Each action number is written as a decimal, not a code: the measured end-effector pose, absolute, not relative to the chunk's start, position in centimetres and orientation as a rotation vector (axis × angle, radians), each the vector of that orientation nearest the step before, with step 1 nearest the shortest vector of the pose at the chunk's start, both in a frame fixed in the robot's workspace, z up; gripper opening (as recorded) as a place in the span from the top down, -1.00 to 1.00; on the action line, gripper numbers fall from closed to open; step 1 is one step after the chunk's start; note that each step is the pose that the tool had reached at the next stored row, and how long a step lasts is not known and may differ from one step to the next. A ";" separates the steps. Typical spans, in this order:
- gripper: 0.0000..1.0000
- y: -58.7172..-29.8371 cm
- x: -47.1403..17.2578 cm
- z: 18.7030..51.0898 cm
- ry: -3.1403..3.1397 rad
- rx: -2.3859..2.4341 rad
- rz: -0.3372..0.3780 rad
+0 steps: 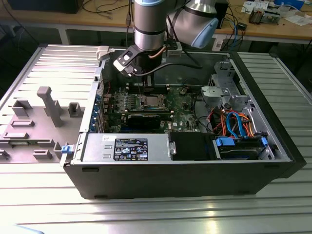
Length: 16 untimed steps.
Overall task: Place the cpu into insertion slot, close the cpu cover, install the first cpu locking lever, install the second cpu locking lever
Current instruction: 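Close the cpu cover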
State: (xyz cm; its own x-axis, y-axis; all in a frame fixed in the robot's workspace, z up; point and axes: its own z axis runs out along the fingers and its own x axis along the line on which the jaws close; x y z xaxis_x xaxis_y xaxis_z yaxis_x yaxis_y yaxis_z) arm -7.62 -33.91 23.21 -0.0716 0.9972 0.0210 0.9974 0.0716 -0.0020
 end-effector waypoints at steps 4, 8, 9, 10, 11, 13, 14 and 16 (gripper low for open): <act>0.79 -33.9 -7.7 21.7 -2.285 -2.131 -0.020; 0.79 -33.9 -7.7 20.9 -2.284 -2.132 -0.020; 0.79 -33.9 -7.7 20.8 -2.284 -2.132 -0.019; 0.79 -33.9 -7.7 20.8 -2.284 -2.132 -0.019; 0.79 -33.9 -7.7 20.8 -2.284 -2.132 -0.020; 0.79 -33.9 -7.8 20.7 -2.284 -2.132 -0.020; 0.79 -33.9 -7.8 20.6 -2.284 -2.132 -0.020; 0.79 -33.9 -7.8 20.5 -2.284 -2.132 -0.018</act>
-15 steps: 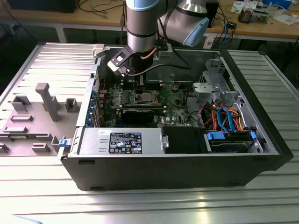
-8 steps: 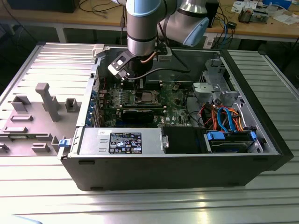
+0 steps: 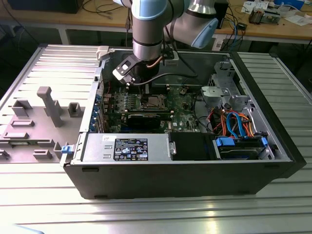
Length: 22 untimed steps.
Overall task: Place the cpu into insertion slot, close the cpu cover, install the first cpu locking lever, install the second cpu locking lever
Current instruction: 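Close the cpu cover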
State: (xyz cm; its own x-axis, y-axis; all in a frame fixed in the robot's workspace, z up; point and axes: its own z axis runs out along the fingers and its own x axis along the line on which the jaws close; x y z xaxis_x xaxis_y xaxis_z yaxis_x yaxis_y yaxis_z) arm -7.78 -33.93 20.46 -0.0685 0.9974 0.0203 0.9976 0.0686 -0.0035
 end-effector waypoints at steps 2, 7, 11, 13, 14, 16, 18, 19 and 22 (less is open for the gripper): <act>0.79 -33.9 -7.8 20.3 -2.283 -2.132 -0.018; 0.79 -33.9 -7.8 20.9 -2.283 -2.132 -0.019; 0.79 -33.9 -7.4 21.2 -2.284 -2.133 -0.016; 0.79 -33.9 -6.3 21.2 -2.285 -2.134 -0.014; 0.79 -33.9 -5.9 21.2 -2.286 -2.134 -0.013; 0.79 -33.9 -5.5 21.2 -2.286 -2.134 -0.013; 0.79 -33.9 -5.5 21.2 -2.286 -2.134 -0.013; 0.79 -33.9 -5.5 21.2 -2.286 -2.134 -0.013; 0.79 -33.9 -5.5 21.2 -2.286 -2.134 -0.013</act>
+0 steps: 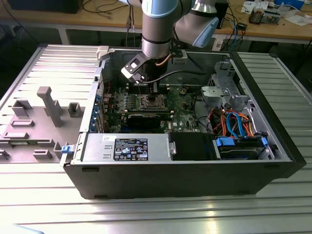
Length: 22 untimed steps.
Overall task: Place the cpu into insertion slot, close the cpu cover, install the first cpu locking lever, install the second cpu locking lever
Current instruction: 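Close the cpu cover, then install the first cpu locking lever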
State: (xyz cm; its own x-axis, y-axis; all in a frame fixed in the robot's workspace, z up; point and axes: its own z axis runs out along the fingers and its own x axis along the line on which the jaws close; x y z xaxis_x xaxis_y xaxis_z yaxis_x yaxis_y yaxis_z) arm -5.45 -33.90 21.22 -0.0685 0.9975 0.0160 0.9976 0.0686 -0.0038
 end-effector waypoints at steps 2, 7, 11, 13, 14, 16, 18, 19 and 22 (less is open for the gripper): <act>0.79 -33.9 -5.4 21.2 -2.286 -2.134 -0.013; 0.79 -33.9 -4.8 21.2 -2.286 -2.134 -0.013; 0.79 -33.9 -4.1 21.2 -2.286 -2.134 -0.013; 0.79 -33.9 -3.8 21.2 -2.286 -2.134 -0.013; 0.79 -33.9 -3.6 21.2 -2.286 -2.134 -0.013; 0.79 -33.9 -3.2 21.2 -2.286 -2.134 -0.013; 0.79 -33.9 -2.8 21.2 -2.286 -2.134 -0.013; 0.79 -33.9 -2.6 21.2 -2.286 -2.134 -0.013; 0.79 -33.9 -2.2 21.3 -2.286 -2.134 -0.013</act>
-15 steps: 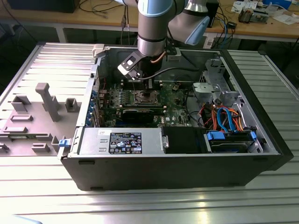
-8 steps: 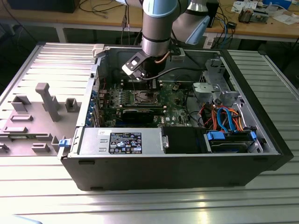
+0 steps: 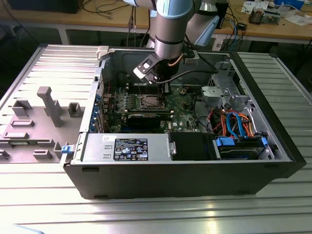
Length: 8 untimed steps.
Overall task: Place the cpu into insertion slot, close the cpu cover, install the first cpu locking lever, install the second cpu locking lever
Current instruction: 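Install the first cpu locking lever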
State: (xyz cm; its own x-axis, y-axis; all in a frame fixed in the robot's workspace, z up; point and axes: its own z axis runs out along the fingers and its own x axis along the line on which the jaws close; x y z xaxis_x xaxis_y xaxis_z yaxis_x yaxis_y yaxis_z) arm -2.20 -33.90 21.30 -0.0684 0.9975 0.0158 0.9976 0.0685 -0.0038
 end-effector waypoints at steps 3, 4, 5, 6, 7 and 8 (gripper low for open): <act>0.79 -33.9 -2.2 22.4 -2.286 -2.134 -0.013; 0.79 -33.9 -2.2 23.3 -2.286 -2.134 -0.013; 0.79 -33.9 -2.2 23.9 -2.286 -2.134 -0.012; 0.79 -33.9 -2.2 24.6 -2.286 -2.134 -0.013; 0.79 -33.9 -2.2 25.2 -2.286 -2.134 -0.013; 0.79 -33.9 -2.2 26.0 -2.286 -2.134 -0.013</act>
